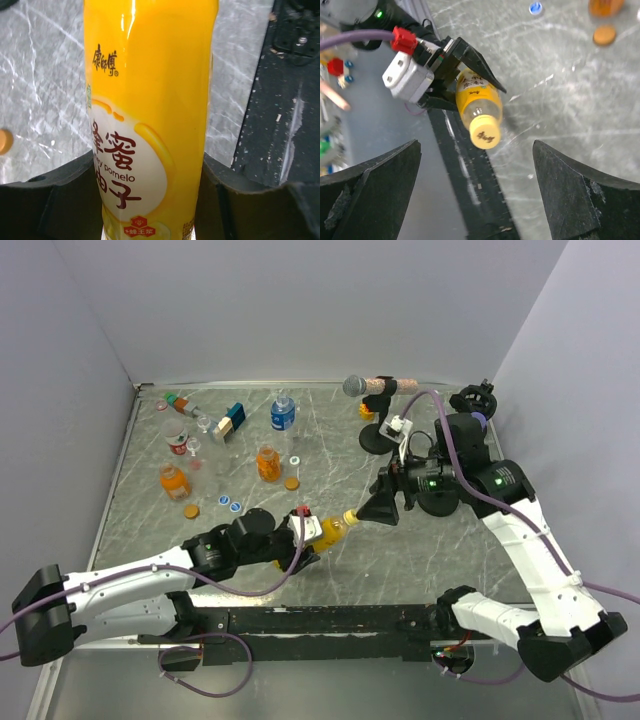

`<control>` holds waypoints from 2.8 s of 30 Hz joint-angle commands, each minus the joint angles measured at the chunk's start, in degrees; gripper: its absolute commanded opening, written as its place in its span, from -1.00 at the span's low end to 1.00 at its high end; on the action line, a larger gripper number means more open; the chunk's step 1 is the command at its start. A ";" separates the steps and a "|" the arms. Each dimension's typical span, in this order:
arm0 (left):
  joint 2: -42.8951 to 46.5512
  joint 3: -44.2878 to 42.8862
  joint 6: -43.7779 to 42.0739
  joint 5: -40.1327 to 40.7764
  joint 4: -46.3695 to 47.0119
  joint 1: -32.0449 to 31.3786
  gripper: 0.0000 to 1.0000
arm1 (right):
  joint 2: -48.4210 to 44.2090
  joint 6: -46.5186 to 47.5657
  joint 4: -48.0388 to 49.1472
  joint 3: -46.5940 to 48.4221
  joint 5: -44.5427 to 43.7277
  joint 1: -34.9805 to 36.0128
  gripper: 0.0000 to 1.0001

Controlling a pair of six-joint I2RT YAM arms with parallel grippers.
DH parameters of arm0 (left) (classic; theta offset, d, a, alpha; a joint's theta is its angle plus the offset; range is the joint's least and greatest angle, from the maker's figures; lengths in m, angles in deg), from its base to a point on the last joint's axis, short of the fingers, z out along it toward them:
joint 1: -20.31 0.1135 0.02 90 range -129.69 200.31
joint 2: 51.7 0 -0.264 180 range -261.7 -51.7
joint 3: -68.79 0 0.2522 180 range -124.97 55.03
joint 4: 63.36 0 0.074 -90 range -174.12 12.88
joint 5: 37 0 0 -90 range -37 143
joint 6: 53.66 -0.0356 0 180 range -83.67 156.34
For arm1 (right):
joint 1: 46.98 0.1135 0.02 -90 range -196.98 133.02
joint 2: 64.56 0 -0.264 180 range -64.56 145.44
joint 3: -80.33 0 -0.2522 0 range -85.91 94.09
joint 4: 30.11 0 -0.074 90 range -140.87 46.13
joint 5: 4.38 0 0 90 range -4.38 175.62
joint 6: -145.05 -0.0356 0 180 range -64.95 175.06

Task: Unscrew the bottle caps
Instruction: Unscrew the bottle cap from the plastic bottle.

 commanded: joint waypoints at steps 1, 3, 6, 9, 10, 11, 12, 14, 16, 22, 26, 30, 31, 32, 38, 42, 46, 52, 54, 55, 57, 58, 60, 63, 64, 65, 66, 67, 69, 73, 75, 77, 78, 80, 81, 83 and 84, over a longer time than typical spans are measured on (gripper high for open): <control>-2.10 -4.86 1.92 3.26 6.99 -0.51 -0.52 | 1.49 -8.39 -3.46 0.52 -4.53 -0.39 0.98; -3.51 -5.57 1.92 3.62 7.43 -0.51 -0.52 | 3.25 -7.78 -4.96 0.87 -4.36 -0.39 0.93; -4.83 -6.45 2.09 3.88 7.96 -0.60 -0.52 | 5.97 -7.34 -6.02 0.78 -4.10 -0.22 0.79; -5.62 -6.80 2.18 3.62 8.57 -0.60 -0.52 | 8.17 -7.34 -6.37 0.61 -4.36 0.40 0.64; -5.71 -6.80 2.18 3.62 8.57 -0.60 -0.52 | 8.61 -7.34 -6.46 0.69 -4.45 0.75 0.60; -5.98 -6.89 2.18 3.53 8.75 -0.60 -0.52 | 9.05 -7.34 -6.55 0.78 -4.45 1.01 0.52; -6.15 -6.98 2.18 3.53 8.66 -0.60 -0.52 | 9.32 -7.34 -6.55 0.96 -4.45 1.28 0.48; -6.24 -6.98 2.18 3.44 8.75 -0.60 -0.52 | 9.58 -7.34 -6.55 1.22 -4.10 1.63 0.33; -6.42 -6.89 2.18 3.53 8.75 -0.60 -0.52 | 9.84 -5.77 -6.64 1.57 -3.57 1.72 0.12; -6.15 -6.89 2.00 3.97 8.22 -0.60 -0.52 | 10.46 -4.53 -7.34 2.10 -2.08 1.89 -0.39; -4.84 -6.19 1.57 3.71 8.22 -0.60 -0.52 | 10.72 -0.93 -8.74 3.86 -1.29 2.33 -0.66; -2.47 -4.17 -0.89 -0.59 8.75 -0.60 -0.50 | 10.99 10.29 -11.29 7.10 0.29 4.52 -0.78; -1.94 -3.73 -1.68 -1.82 8.75 -0.51 -0.49 | 11.07 15.29 -12.77 7.98 1.69 4.79 -0.80; -1.33 -3.38 -2.47 -3.40 8.58 -0.51 -0.49 | 11.25 19.60 -13.92 8.95 3.53 5.66 -0.81; 1.66 -1.09 -5.03 -7.46 8.05 -0.25 -0.48 | 6.61 55.82 -19.40 7.66 0.67 13.14 -0.78; 3.25 -0.65 -4.59 -7.55 7.43 -0.07 -0.48 | 5.44 59.90 -14.98 7.54 -2.07 13.58 -0.75; 4.22 0.23 -4.41 -7.19 7.87 0.02 -0.49 | 8.09 57.54 -15.88 9.84 -2.95 13.67 -0.69; 4.31 0.58 -4.06 -6.93 8.05 0.02 -0.48 | 7.29 41.12 -8.92 9.83 -4.54 13.58 0.31; 4.48 0.76 -3.71 -6.49 8.05 0.02 -0.48 | 7.47 36.11 -9.62 12.72 -3.93 13.23 0.55; 4.65 0.76 -3.54 -6.05 7.96 0.02 -0.48 | 7.47 33.39 -9.89 14.22 -2.79 12.71 0.62; 4.83 0.67 -3.01 -5.00 7.70 0.02 -0.48 | 7.04 25.67 -9.80 15.90 0.54 11.13 0.79; 4.83 0.41 -2.57 -4.13 7.35 0.02 -0.49 | 6.42 21.71 -8.84 15.64 2.13 9.82 0.90; 4.22 -0.90 -1.61 -2.02 6.12 0.02 -0.49 | 4.32 7.77 -3.85 11.71 1.72 7.10 0.98; 3.17 -2.31 -0.20 -0.61 5.41 0.02 -0.49 | 1.24 -6.52 -0.49 5.37 -3.74 3.49 0.98; 2.81 -2.58 0.24 -0.08 5.32 0.02 -0.49 | 0.97 -8.63 -1.27 4.14 -4.09 2.69 0.98; 2.38 -2.76 0.25 0.10 5.50 0.02 -0.49 | 1.06 -9.44 -2.58 3.51 -4.27 2.34 0.98; 1.85 -2.93 0.25 0.54 5.76 0.02 -0.50 | 1.32 -9.71 -3.29 3.07 -3.75 1.81 0.98; 1.32 -3.37 0.33 0.72 5.94 0.02 -0.49 | 1.41 -9.53 -3.65 2.63 -3.40 1.63 0.98; -0.08 -4.33 0.33 0.89 6.02 0.02 -0.50 | 1.49 -9.71 -3.39 2.02 -4.18 1.63 0.98; -2.55 -6.18 0.60 1.15 6.02 0.02 -0.50 | 4.65 -8.48 -4.87 2.62 -4.80 1.72 0.98; -3.08 -6.45 0.77 1.42 6.46 0.02 -0.50 | 6.67 -7.69 -6.10 3.07 -5.50 1.80 0.91; -3.43 -6.45 0.95 1.51 6.90 0.02 -0.50 | 8.78 -7.34 -7.86 4.21 -5.59 1.81 0.79; -3.69 -6.54 1.04 1.60 6.99 0.02 -0.50 | 9.31 -5.60 -8.56 4.39 -5.16 1.89 0.73; -4.04 -6.62 1.04 1.51 7.08 0.02 -0.50 | 10.02 -5.05 -9.27 4.47 -4.54 2.24 0.61; -4.22 -6.62 1.12 1.60 7.08 0.02 -0.50 | 10.11 -4.79 -9.27 4.39 -4.28 2.42 0.55; -4.31 -6.71 1.12 1.60 7.08 0.02 -0.50 | 10.11 -4.79 -9.10 4.30 -4.10 2.68 0.38; -4.40 -6.71 1.04 1.60 7.08 0.02 -0.50 | 10.11 -4.79 -9.01 4.30 -3.92 2.86 0.30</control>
